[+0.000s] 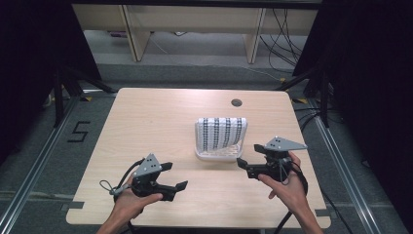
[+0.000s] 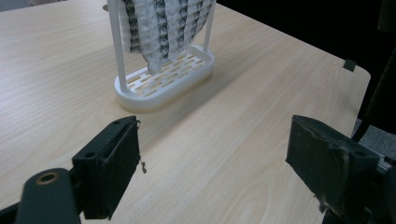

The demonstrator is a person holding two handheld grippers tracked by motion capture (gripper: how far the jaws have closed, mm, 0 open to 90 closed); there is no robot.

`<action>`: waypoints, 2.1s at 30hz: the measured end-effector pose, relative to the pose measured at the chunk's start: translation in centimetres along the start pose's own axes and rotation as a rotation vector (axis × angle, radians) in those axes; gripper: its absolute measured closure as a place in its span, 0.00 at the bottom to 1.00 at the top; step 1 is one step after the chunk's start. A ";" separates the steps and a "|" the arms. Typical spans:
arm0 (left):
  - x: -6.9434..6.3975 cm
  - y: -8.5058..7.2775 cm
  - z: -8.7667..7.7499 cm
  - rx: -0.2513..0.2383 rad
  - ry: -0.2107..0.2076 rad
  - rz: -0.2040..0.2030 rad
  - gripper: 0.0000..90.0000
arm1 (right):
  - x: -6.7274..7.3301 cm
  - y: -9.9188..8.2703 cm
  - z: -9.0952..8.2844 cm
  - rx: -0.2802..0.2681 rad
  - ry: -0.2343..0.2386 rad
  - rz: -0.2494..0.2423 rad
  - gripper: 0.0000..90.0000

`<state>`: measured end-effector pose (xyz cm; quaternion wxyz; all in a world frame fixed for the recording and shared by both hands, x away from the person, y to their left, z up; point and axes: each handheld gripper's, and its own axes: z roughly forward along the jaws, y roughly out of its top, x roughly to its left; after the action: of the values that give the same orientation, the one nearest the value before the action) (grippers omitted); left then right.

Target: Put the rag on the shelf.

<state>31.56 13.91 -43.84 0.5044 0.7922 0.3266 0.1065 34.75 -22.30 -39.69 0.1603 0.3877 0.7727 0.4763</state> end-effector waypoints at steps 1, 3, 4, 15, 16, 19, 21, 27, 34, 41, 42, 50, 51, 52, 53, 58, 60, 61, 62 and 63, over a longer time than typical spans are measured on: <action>0.0 -0.2 0.0 0.000 -0.003 -0.001 0.18 | -0.1 -0.1 -0.1 0.007 0.003 -0.014 0.21; -0.1 -0.7 0.1 0.003 -0.006 -0.002 0.18 | 0.1 -0.5 -0.1 0.015 -0.003 0.000 0.21; -0.1 -0.9 0.1 0.009 -0.008 0.001 0.18 | 0.2 -0.7 0.1 0.003 0.004 0.008 0.21; -0.8 -3.0 -0.7 0.016 -0.020 0.024 0.18 | 1.7 -3.0 0.6 0.022 0.049 0.003 0.21; -0.8 -3.0 -0.7 0.016 -0.020 0.024 0.18 | 1.6 -3.2 0.6 0.019 0.032 -0.041 0.21; -0.9 -3.7 -0.8 0.028 -0.014 0.026 0.18 | 2.2 -3.7 0.8 0.030 0.047 -0.013 0.21; -1.1 -4.2 -0.8 0.036 -0.009 0.031 0.18 | 2.7 -4.4 1.3 0.062 0.051 -0.025 0.21; -1.3 -5.5 -0.5 0.034 -0.013 0.016 0.18 | 3.0 -5.8 2.1 0.089 0.074 -0.019 0.21; -1.9 -6.7 -0.3 0.072 -0.001 0.001 0.18 | 2.9 -7.4 2.2 0.129 0.079 -0.013 0.21; -1.9 -7.1 -0.5 0.078 0.019 0.009 0.18 | 3.3 -8.5 2.3 0.158 0.086 -0.041 0.21; -1.9 -7.2 -0.5 0.078 0.022 0.009 0.18 | 3.4 -8.8 2.3 0.172 0.096 -0.048 0.21; -2.3 -7.9 -0.7 0.092 0.023 0.043 0.18 | 4.2 -9.9 1.9 0.205 0.104 -0.026 0.21; -2.2 -7.9 -0.7 0.098 0.019 0.050 0.18 | 4.1 -9.9 1.9 0.198 0.102 -0.039 0.21; -2.2 -7.9 -0.7 0.098 0.019 0.050 0.18 | 4.1 -9.9 1.9 0.198 0.102 -0.039 0.21; -2.2 -8.0 -0.6 0.112 0.031 0.053 0.18 | 3.9 -10.0 1.9 0.190 0.102 -0.056 0.21; -1.7 -7.9 -0.6 0.117 0.035 0.046 0.18 | 3.6 -10.1 2.0 0.201 0.110 -0.050 0.21; -1.7 -7.9 -0.7 0.120 0.045 0.033 0.18 | 3.4 -10.2 2.0 0.205 0.097 -0.052 0.21; -1.6 -7.9 -0.7 0.115 0.042 0.035 0.18 | 3.4 -10.2 2.0 0.206 0.098 -0.050 0.21; -1.5 -8.0 -0.6 0.108 0.038 0.033 0.18 | 3.3 -10.2 2.1 0.202 0.106 -0.047 0.21; -1.5 -8.0 -0.7 0.110 0.042 0.033 0.18 | 3.3 -10.2 2.1 0.205 0.098 -0.047 0.21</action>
<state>26.84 15.69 -50.26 0.4514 0.8216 0.3291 0.1134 29.31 -21.05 -49.11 0.0931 0.3603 0.8330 0.4095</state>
